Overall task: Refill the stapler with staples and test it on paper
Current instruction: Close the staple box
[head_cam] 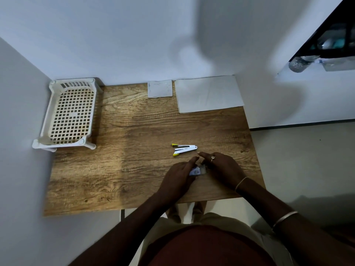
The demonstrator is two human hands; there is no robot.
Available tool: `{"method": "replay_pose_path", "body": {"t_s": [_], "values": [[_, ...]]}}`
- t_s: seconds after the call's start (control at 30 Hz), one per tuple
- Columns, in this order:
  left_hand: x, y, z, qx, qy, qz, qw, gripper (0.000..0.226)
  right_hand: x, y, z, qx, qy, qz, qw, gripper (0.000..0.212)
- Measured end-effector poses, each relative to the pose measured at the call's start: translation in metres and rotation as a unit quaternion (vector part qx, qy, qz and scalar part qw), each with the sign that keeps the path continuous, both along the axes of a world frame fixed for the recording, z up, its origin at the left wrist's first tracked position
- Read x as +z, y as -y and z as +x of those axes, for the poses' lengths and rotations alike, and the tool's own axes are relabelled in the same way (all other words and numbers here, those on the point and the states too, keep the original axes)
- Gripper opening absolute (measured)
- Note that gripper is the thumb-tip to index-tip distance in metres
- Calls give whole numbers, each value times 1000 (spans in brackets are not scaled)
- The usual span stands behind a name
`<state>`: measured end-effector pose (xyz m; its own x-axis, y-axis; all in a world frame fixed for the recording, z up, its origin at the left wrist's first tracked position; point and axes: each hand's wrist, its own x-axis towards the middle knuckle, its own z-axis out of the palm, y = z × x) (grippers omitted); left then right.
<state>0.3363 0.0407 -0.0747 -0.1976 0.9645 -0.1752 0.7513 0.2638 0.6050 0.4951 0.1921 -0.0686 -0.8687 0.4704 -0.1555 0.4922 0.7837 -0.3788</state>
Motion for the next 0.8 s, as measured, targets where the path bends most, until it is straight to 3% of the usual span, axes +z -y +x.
{"method": "replay_pose_path", "body": {"t_s": [0.33,0.53,0.8], "values": [[2,-2,-1,-7,3,-1,1000,63,-3,2,-3,-40,18,-23,999,55],[3,-1,-1,-8,8,-5,1000,62,-11,-1,-5,1,28,7,1000,49],[2,-1,-2,-7,10,-5,1000,62,-10,-3,-6,-61,-13,-62,996,43]]}}
